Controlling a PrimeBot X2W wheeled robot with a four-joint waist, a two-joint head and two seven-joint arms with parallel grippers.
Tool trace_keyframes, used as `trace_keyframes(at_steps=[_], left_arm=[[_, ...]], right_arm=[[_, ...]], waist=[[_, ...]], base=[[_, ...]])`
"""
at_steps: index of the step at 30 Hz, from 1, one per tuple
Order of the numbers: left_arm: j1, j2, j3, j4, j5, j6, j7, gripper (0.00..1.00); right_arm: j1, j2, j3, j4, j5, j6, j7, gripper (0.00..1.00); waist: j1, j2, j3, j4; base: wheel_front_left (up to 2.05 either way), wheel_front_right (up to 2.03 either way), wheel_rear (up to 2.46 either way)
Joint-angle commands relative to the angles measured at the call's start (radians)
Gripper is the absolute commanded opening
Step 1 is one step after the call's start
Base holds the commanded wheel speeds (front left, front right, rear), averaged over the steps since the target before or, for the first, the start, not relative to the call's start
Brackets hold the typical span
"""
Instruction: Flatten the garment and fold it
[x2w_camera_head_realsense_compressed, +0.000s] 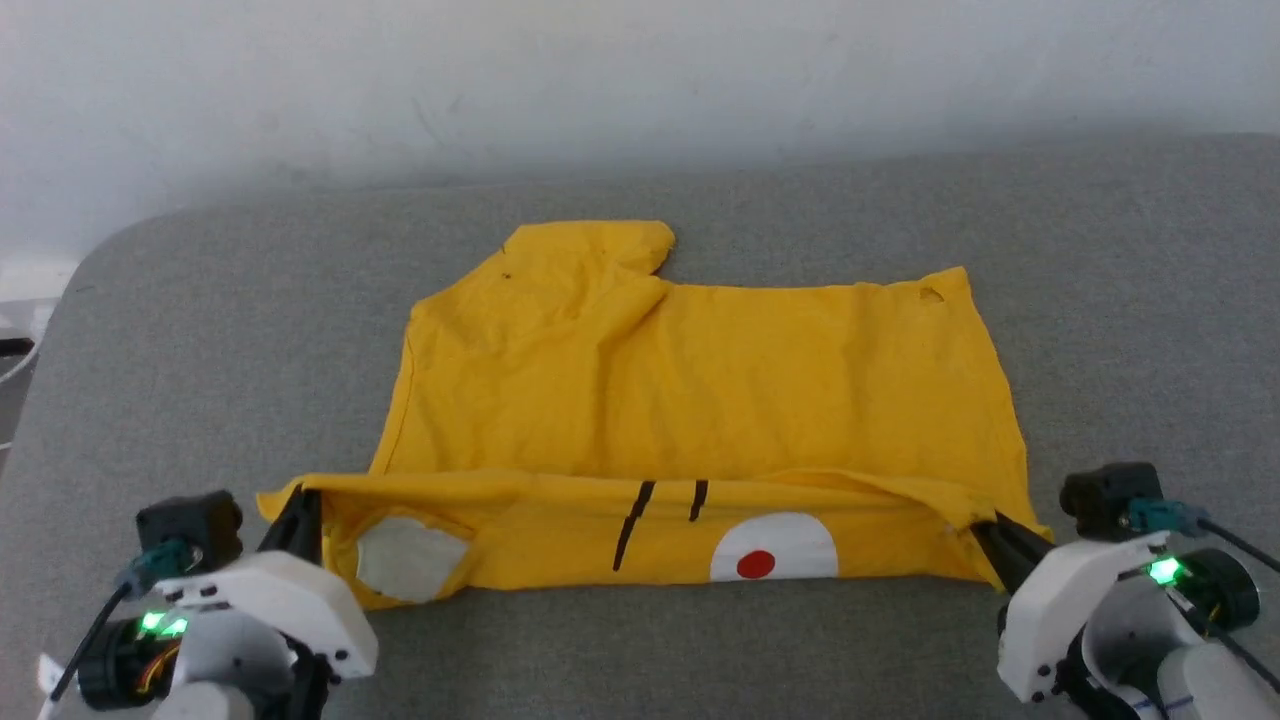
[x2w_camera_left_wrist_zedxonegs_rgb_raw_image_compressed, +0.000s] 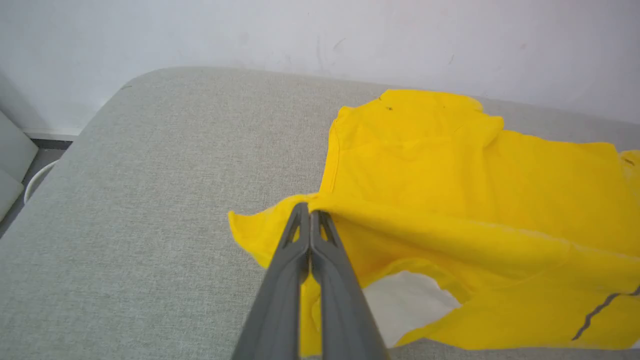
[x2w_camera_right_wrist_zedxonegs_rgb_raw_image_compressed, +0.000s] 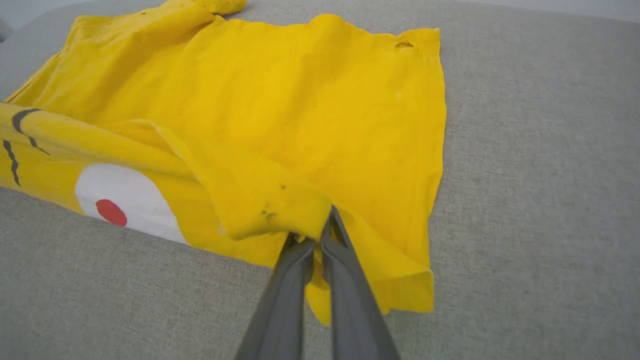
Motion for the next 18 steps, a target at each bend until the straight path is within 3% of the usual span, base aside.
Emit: trace_keyframes(at_steps=[1,7,8,9,10,11,12,13,14,15,16,18], left_arm=[[-0.022,-0.005,-0.003,0.016,-0.003,-0.008,-0.008,0.0],[-0.176,-0.045,-0.061,0.221,-0.01,-0.073,-0.02,0.0],[-0.194,-0.052,-0.069,0.253,-0.01,-0.081,-0.021,0.0],[-0.211,-0.059,-0.075,0.282,-0.011,-0.089,-0.026,0.0],[-0.225,-0.065,-0.079,0.308,-0.012,-0.096,-0.034,0.0],[-0.237,-0.073,-0.084,0.332,-0.015,-0.103,-0.038,0.0],[-0.246,-0.081,-0.088,0.354,-0.02,-0.111,-0.043,0.0],[-0.254,-0.088,-0.089,0.373,-0.026,-0.118,-0.049,0.05],[-0.26,-0.094,-0.089,0.39,-0.031,-0.123,-0.057,0.36],[-0.264,-0.099,-0.09,0.406,-0.034,-0.128,-0.065,0.85],[-0.265,-0.104,-0.088,0.418,-0.039,-0.131,-0.075,1.0],[-0.262,-0.109,-0.081,0.433,-0.048,-0.136,-0.096,1.0]], right_arm=[[-0.02,-0.004,0.003,0.01,0.005,-0.002,0.002,0.0],[-0.13,-0.02,0.047,0.135,0.024,-0.002,0.007,0.0],[-0.145,-0.022,0.053,0.155,0.024,-0.002,0.001,0.07],[-0.158,-0.023,0.059,0.174,0.023,-0.002,-0.007,0.24],[-0.17,-0.023,0.066,0.191,0.023,-0.002,-0.018,0.33],[-0.179,-0.023,0.073,0.208,0.022,-0.002,-0.028,0.59],[-0.186,-0.023,0.084,0.223,0.024,-0.002,-0.038,1.0],[-0.192,-0.024,0.095,0.235,0.025,-0.002,-0.055,1.0],[-0.195,-0.025,0.1,0.248,0.026,-0.002,-0.074,1.0],[-0.196,-0.026,0.107,0.257,0.027,-0.002,-0.097,1.0],[-0.195,-0.027,0.112,0.26,0.029,-0.002,-0.128,1.0],[-0.187,-0.025,0.108,0.26,0.033,-0.002,-0.201,1.0]], waist=[[-0.0002,-0.0001,0.027,-0.003],[-0.0002,-0.0001,0.071,0.004],[-0.0002,-0.0001,0.074,0.004],[-0.0002,-0.0001,0.077,0.004],[-0.0002,-0.0001,0.08,0.003],[-0.0002,-0.0001,0.081,0.003],[-0.0002,-0.0001,0.081,0.004],[-0.0002,-0.0001,0.081,0.004],[-0.0002,-0.0001,0.079,0.005],[-0.0002,-0.0001,0.075,0.006],[-0.0002,-0.0001,0.07,0.007],[-0.0002,-0.0001,0.057,0.008]], base=[[0.0,0.0,0.0],[0.0,0.0,0.0],[0.0,0.0,0.0],[0.0,0.0,0.0],[0.0,0.0,0.0],[0.0,0.0,0.0],[0.0,0.0,0.0],[0.0,0.0,0.0],[0.0,0.0,0.0],[0.0,0.0,0.0],[0.0,0.0,0.0],[0.0,0.0,0.0]])
